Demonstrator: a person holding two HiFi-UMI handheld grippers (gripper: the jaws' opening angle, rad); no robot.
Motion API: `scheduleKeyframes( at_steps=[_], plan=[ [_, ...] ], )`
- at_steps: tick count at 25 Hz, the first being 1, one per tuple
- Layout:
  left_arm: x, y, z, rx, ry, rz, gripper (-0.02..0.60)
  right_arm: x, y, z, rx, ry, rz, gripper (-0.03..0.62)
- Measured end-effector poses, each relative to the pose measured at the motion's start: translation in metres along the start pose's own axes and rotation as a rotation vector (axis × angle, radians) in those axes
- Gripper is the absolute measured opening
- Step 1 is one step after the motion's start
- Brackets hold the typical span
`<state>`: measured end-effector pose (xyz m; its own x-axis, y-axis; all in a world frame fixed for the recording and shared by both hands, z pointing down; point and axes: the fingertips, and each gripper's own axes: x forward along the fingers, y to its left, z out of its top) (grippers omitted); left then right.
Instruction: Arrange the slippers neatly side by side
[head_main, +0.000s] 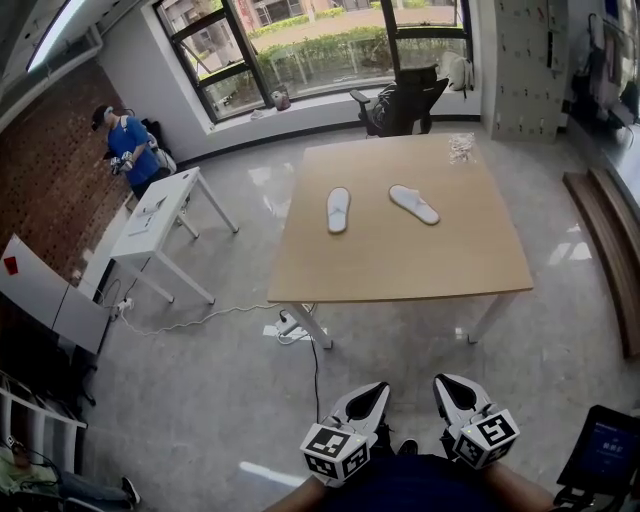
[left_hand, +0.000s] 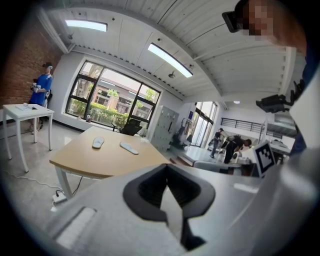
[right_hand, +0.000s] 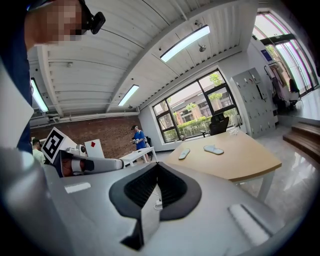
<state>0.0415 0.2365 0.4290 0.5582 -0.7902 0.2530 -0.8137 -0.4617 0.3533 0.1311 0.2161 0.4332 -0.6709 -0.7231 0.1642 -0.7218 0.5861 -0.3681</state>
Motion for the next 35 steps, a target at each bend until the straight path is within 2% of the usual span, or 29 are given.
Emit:
scheduleKeyframes(
  at_steps=[6, 11, 17, 23, 28, 35],
  plan=[
    [0.036, 0.032, 0.019, -0.006, 0.002, -0.022, 0.003, 0.040, -0.027, 0.009, -0.015, 0.004, -0.022, 0.012],
    [0.057, 0.062, 0.037, -0.003, 0.017, -0.047, 0.003, 0.078, -0.034, 0.023, 0.010, -0.003, -0.051, 0.011],
    [0.082, 0.106, 0.057, -0.019, 0.026, -0.064, 0.003, 0.126, -0.046, 0.028, -0.025, 0.011, -0.066, 0.011],
    [0.101, 0.149, 0.075, -0.042, 0.020, -0.082, 0.003, 0.176, -0.048, 0.039, -0.036, 0.028, -0.086, 0.012],
    [0.111, 0.180, 0.087, -0.060, 0.018, -0.101, 0.003, 0.210, -0.042, 0.041, -0.097, 0.038, -0.084, 0.012],
    [0.125, 0.196, 0.090, -0.090, 0.038, -0.116, 0.003, 0.227, -0.049, 0.042, -0.083, 0.070, -0.106, 0.012]
  ],
)
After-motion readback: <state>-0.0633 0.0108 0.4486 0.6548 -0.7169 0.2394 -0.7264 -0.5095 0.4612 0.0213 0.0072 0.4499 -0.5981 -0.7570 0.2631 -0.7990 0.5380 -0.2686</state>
